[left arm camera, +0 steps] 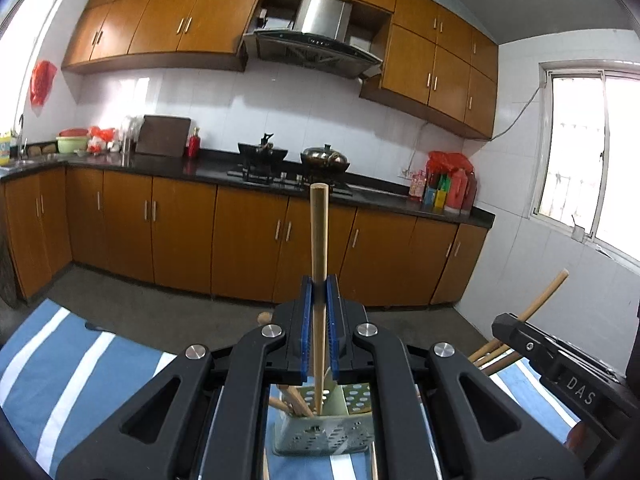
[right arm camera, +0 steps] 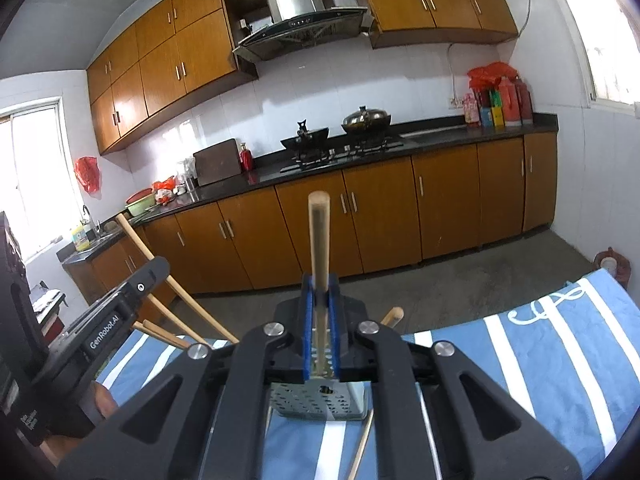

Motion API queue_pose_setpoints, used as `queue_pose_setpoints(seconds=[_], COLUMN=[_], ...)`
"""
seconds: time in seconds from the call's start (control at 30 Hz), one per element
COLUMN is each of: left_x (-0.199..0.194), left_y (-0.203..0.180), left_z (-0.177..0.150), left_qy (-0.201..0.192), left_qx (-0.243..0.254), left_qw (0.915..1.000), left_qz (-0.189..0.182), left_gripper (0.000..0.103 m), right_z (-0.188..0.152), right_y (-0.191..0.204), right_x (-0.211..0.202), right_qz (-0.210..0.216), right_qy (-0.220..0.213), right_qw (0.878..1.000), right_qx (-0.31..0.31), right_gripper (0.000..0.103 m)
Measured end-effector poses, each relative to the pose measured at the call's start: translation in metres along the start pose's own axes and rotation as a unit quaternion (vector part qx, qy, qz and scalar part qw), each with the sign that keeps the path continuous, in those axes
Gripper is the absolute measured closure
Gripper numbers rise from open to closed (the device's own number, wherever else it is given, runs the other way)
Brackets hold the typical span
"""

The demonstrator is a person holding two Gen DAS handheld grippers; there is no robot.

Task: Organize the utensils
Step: 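Open the right tool into the holder while the left tool drops its chopstick, then grasp the next chopstick with the right tool while the left tool grasps one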

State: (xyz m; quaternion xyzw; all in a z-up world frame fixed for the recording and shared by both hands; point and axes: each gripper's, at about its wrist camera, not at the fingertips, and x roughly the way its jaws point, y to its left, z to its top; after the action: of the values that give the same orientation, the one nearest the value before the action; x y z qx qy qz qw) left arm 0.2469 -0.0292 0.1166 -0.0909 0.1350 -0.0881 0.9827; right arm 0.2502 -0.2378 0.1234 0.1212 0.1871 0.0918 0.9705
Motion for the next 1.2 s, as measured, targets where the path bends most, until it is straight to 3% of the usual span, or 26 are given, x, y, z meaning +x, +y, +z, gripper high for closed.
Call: queue_pose_setpoints(seconds=[0.13, 0.43, 0.67, 0.87, 1.03, 1.2], left_x=[-0.007, -0.033, -0.074, -0.094, -0.095, -0.094], left_y=[0.002, 0.008, 0.029, 0.058, 0.079, 0.093], left_z=[0.002, 0.013, -0.004, -0.055, -0.101, -0.139], left_qy=[-0.002, -0.012, 0.000, 0.054, 0.110, 0.162], left_qx=[0.003, -0.005, -0.001, 0.009, -0.002, -0.022], left_qw=[1.0000, 0.9999, 0.9996, 0.9957, 0.9889, 0.9804], left_qz=[-0.002, 0.008, 0.029, 0.074, 0.099, 0.109], left_gripper=[0.091, 0.090, 0.090, 0.090, 0.090, 0.090], right_z=[0.000, -0.003, -0.036, -0.105, -0.177, -0.226], right_y=[0.001, 0.008, 0.000, -0.012, -0.008, 0.001], right_x=[-0.002, -0.035, -0.073, -0.071, -0.048, -0.032], right_qz=[-0.002, -0.009, -0.025, -0.042, -0.050, -0.048], right_qy=[-0.003, -0.026, -0.026, 0.051, 0.148, 0.207], right_qw=[1.000, 0.999, 0.999, 0.998, 0.988, 0.977], right_qx=[0.001, -0.018, -0.020, -0.005, 0.000, -0.002], right_gripper=[0.088, 0.088, 0.083, 0.083, 0.083, 0.083])
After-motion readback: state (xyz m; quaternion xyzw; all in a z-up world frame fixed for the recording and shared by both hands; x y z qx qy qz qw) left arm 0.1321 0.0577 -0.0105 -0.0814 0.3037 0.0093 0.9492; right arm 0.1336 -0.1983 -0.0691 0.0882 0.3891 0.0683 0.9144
